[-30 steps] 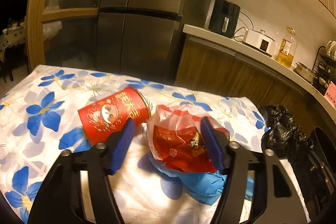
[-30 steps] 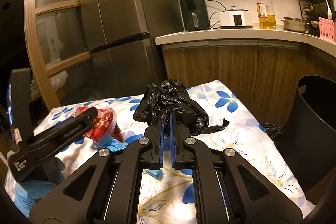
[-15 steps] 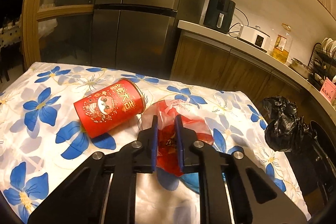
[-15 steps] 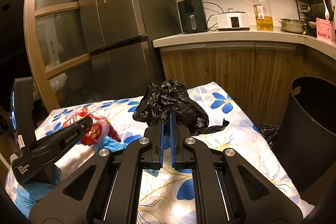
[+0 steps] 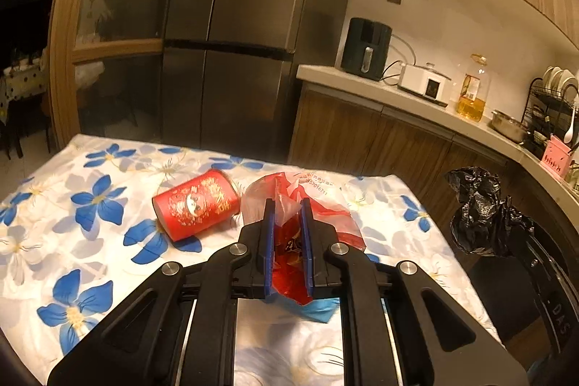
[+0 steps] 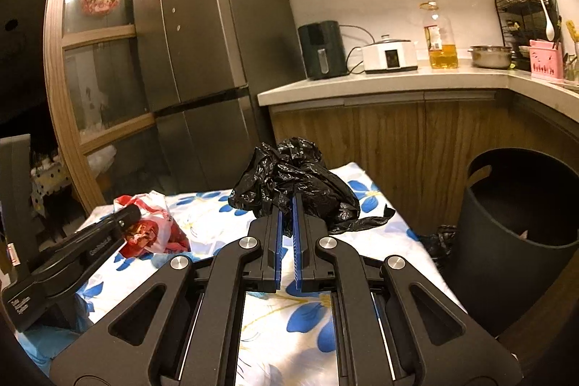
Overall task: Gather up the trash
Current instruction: 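Carry the black bag and red printed bag over the black bin with both tools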
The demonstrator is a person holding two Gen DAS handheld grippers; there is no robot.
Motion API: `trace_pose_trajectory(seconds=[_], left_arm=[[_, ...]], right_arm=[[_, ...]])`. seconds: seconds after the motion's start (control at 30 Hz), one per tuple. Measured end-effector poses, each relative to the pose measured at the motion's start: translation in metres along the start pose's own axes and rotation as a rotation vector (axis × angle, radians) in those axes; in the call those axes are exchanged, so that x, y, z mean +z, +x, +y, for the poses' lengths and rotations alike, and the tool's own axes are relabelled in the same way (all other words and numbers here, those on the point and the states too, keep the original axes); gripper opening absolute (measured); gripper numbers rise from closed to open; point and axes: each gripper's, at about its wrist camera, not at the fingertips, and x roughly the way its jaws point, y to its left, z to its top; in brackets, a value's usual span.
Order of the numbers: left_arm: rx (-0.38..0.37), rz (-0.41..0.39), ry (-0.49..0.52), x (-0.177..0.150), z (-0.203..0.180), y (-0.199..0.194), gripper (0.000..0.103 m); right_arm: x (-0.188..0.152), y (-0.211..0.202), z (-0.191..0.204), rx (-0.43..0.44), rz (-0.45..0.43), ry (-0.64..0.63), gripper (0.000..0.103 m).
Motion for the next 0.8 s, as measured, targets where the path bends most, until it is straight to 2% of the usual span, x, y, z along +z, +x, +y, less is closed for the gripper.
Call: trace_pose_trajectory(seconds=[0.33, 0.8], left_arm=[[-0.034, -0.062, -0.003, 0.008, -0.023, -0.041, 0.013], [-0.191, -0.088, 0.093, 0.007, -0.116, -0.062, 0.013]], right_arm=[[0.012, -0.043, -0.024, -0.028, -0.060, 0.022, 0.005], [0.023, -0.096, -0.080, -0.143, -0.131, 0.052, 0.005]])
